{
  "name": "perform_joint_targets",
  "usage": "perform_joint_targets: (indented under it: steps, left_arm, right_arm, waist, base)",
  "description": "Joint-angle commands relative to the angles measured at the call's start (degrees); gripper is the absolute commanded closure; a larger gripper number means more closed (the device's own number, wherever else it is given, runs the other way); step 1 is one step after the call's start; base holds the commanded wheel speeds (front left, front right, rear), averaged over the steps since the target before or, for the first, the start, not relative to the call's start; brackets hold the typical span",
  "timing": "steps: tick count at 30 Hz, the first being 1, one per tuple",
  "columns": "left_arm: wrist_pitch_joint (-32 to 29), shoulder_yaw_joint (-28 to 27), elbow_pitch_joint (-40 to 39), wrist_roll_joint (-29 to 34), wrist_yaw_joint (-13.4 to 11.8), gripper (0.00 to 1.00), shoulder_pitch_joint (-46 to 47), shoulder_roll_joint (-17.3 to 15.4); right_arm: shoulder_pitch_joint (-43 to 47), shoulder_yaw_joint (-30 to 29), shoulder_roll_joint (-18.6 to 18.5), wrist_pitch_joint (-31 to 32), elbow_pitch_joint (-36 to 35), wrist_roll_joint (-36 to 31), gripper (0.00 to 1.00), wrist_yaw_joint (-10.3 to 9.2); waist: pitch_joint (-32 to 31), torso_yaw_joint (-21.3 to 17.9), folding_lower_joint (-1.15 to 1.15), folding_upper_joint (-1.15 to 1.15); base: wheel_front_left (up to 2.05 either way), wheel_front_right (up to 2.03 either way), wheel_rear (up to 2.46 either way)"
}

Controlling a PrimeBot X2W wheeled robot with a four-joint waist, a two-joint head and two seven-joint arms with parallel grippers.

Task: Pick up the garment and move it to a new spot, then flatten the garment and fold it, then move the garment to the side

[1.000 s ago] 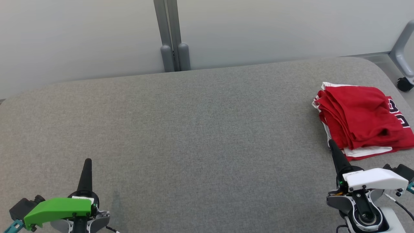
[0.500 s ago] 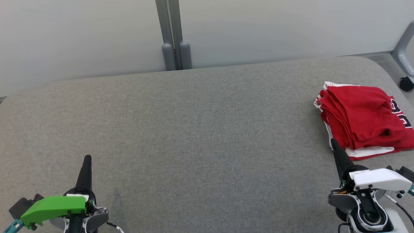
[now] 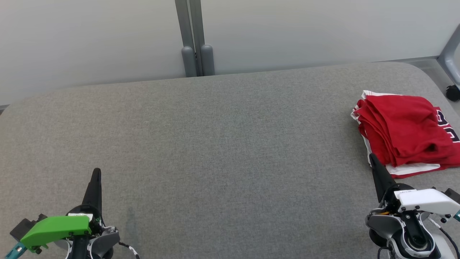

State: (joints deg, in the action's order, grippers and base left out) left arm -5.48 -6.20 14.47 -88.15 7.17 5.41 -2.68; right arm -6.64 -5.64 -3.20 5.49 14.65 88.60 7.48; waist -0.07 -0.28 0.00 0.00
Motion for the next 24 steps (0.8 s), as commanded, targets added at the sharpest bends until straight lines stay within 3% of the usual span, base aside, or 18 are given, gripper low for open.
perform_joint_targets:
  steps: [1, 10, 24]
  left_arm:
    - [-0.42, -0.31, -0.36, -1.12, 0.36, 1.00, 1.06, -0.36]
    - [-1.28, -0.48, -0.53, -4.49, 0.48, 1.00, 1.23, -0.36]
    - [-1.30, -0.46, -0.50, -4.26, 0.48, 1.00, 1.13, -0.36]
  right_arm:
    - [0.50, -0.36, 0.04, 0.38, -0.48, 1.17, 1.00, 0.02]
    - [0.71, -1.12, 0.40, 1.26, -0.86, 4.04, 1.00, 0.02]
    - [0.70, -1.08, 0.35, 1.27, -0.84, 3.97, 1.00, 0.02]
  waist:
    - [0.03, 0.04, 0.00, 0.00]
    - [0.23, 0.27, 0.00, 0.00]
    - [0.24, 0.28, 0.00, 0.00]
  base:
    - [0.00, 0.00, 0.00]
    - [0.00, 0.00, 0.00]
    - [0.00, 0.00, 0.00]
